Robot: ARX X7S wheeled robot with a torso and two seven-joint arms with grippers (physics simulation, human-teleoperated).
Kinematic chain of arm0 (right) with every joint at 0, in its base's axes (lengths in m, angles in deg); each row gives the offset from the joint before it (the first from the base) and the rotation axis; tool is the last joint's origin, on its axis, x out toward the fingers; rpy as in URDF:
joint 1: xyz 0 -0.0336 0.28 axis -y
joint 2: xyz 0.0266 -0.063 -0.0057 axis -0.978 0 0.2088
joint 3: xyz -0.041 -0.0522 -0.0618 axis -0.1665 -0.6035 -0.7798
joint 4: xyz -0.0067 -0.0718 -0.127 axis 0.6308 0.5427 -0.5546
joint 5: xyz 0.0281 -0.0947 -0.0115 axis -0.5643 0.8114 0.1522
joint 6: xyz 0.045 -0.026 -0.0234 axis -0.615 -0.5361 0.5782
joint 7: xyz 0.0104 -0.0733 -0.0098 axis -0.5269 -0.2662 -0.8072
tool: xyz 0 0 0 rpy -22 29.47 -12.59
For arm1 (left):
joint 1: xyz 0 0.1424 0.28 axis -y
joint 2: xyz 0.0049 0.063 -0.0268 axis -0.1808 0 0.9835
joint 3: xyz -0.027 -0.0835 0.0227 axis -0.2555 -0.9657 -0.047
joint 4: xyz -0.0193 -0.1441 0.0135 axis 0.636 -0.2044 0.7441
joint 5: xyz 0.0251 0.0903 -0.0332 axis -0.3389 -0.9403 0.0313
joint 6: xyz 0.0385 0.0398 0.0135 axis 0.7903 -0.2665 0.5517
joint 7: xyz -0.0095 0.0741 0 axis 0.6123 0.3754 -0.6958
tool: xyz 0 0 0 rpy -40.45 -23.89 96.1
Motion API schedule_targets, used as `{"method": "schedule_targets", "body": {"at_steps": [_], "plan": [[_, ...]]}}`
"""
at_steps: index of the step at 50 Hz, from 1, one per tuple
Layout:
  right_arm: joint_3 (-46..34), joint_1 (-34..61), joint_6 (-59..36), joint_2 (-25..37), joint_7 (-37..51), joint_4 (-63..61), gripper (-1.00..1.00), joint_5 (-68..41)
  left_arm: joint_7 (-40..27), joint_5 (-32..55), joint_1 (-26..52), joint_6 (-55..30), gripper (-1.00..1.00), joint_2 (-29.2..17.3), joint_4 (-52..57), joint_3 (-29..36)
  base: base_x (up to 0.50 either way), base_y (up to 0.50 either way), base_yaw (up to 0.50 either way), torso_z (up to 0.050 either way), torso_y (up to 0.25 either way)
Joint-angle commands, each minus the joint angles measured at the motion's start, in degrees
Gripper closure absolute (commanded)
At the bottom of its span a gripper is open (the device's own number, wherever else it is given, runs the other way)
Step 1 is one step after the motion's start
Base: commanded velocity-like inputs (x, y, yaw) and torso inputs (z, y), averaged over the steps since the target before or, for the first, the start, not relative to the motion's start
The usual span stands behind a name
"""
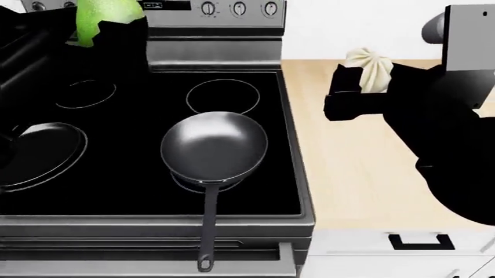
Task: Place both pans onto different burners. Then place the avocado and the dumpling on different pans.
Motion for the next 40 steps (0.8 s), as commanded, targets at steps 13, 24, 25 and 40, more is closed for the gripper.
{"method": "schedule_targets", "body": {"at_steps": [13,24,25,40], "plan": [[-0.47,0.99,-2.24,-1.44,0.48,-0.31,1.0,1.47,1.79,-0.16,-14.31,10.96,1.0,-10.31,9.3,-7.44,0.0,0.5,0.0,0.0,0.0],[-0.44,0.69,-2.2,-1.19,0.4,-0.3,1.0,1.59,2.71,-1.41,-17.76,12.88,1.0,-11.49,9.77,-8.26,0.0,0.5,0.0,0.001,0.0],[-0.42,0.61,-2.16,-1.12,0.31,-0.39,1.0,1.63,2.79,-1.53,-18.17,13.13,1.0,-11.63,9.89,-8.36,0.0,0.5,0.0,0.0,0.0],[-0.14,-0.38,-1.32,-0.61,0.13,0.25,1.0,1.85,3.78,-2.58,-22.06,15.5,1.0,-12.97,10.45,-9.46,0.0,0.29,0.0,0.0,0.001]]}}
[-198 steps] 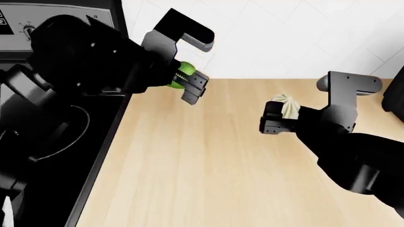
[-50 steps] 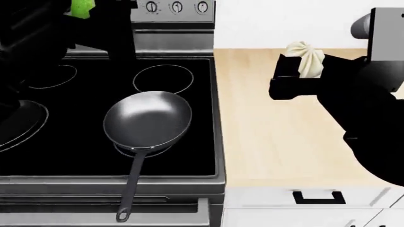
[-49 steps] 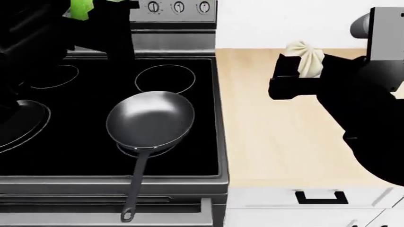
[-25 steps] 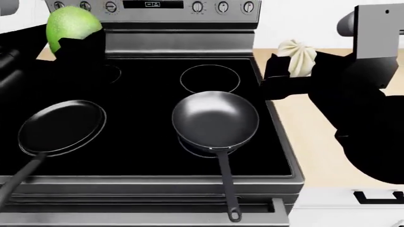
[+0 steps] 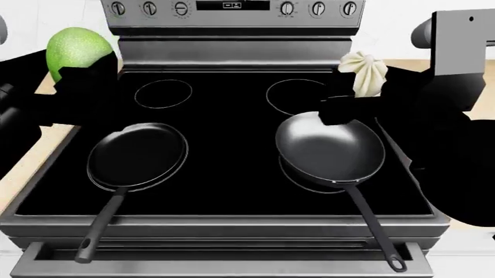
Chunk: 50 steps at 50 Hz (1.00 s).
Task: Place both pans onto different burners. Then place the avocado and the dumpling on different pans.
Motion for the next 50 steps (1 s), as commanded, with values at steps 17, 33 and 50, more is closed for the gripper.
{"method": "schedule_targets", "body": {"at_steps": [17,33,50], "plan": [[0.89,0.17,-0.52,0.46,0.15,0.54,1.0,0.87,0.74,-0.6,-3.84,3.12,1.0,-1.44,0.6,-1.59,0.24,0.0,0.0,0.0,0.0],[-1.36,-0.91,-1.65,-2.3,-3.08,6.18,1.0,3.26,0.82,-1.04,-3.53,2.54,1.0,-0.77,-0.03,-1.33,0.08,0.0,0.0,0.0,0.001],[-3.08,-6.84,0.81,-2.27,-4.0,6.16,1.0,5.49,1.25,-1.76,-4.63,2.95,1.0,-0.6,-0.59,-1.46,0.0,0.0,0.0,0.0,0.0]]}}
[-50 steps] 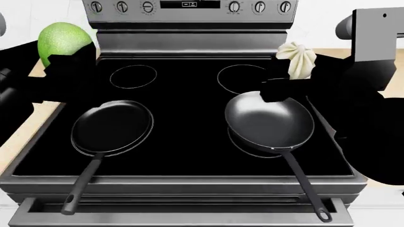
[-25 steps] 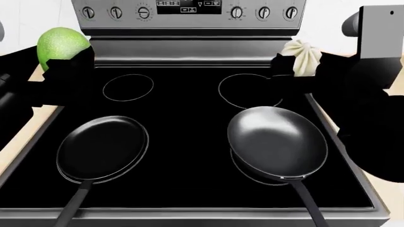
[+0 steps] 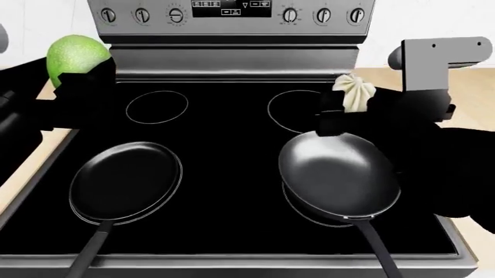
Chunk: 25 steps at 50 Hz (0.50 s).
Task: Place both pans onto different burners. Then place the avocado and the dumpling on different pans.
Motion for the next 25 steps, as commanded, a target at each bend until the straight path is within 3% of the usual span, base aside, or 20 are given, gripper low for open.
{"method": "schedule_targets", "body": {"at_steps": [1,25], "plan": [[-0.54,-3.47,0.83,0.45,-0.8,-0.88,1.0,2.15,-0.11,-0.04,-0.45,0.81,1.0,0.19,-0.54,-0.17,0.0,0.0,0.0,0.0,0.0],[-0.74,-9.65,4.58,3.1,-0.62,-4.44,1.0,3.4,0.32,-0.92,-2.72,1.88,1.0,-0.15,-0.69,-0.67,0.0,0.0,0.0,0.0,0.0]]}}
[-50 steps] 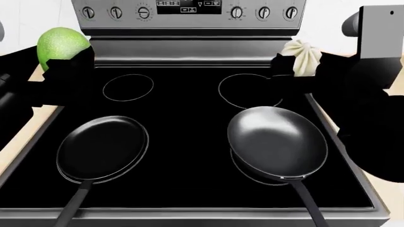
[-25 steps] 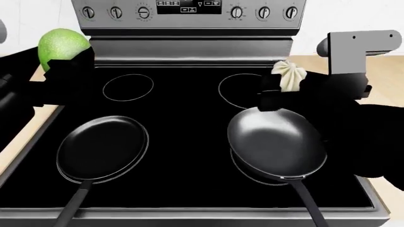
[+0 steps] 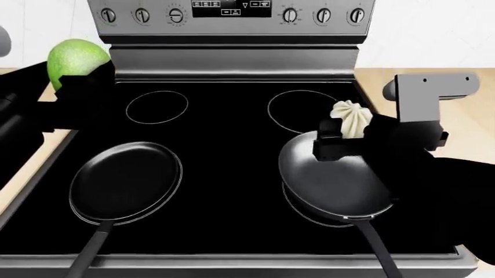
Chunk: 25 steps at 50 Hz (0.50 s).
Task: Place both pans onto different burners. Then place the avocado and the dumpling on different pans.
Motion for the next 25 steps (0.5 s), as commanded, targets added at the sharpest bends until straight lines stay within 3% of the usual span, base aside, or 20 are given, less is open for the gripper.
{"method": "schedule_targets", "body": {"at_steps": [1,25], "plan": [[-0.07,-2.8,0.9,0.64,-0.64,-0.91,1.0,1.82,-0.14,-0.05,-0.96,1.15,1.0,-0.13,-0.13,-0.35,0.0,0.0,0.0,0.0,0.0],[-0.93,-8.54,4.01,2.15,-0.37,-4.55,1.0,3.43,0.51,-0.77,-2.46,1.8,1.0,-0.17,-0.59,-0.67,0.0,0.0,0.0,0.0,0.0]]}}
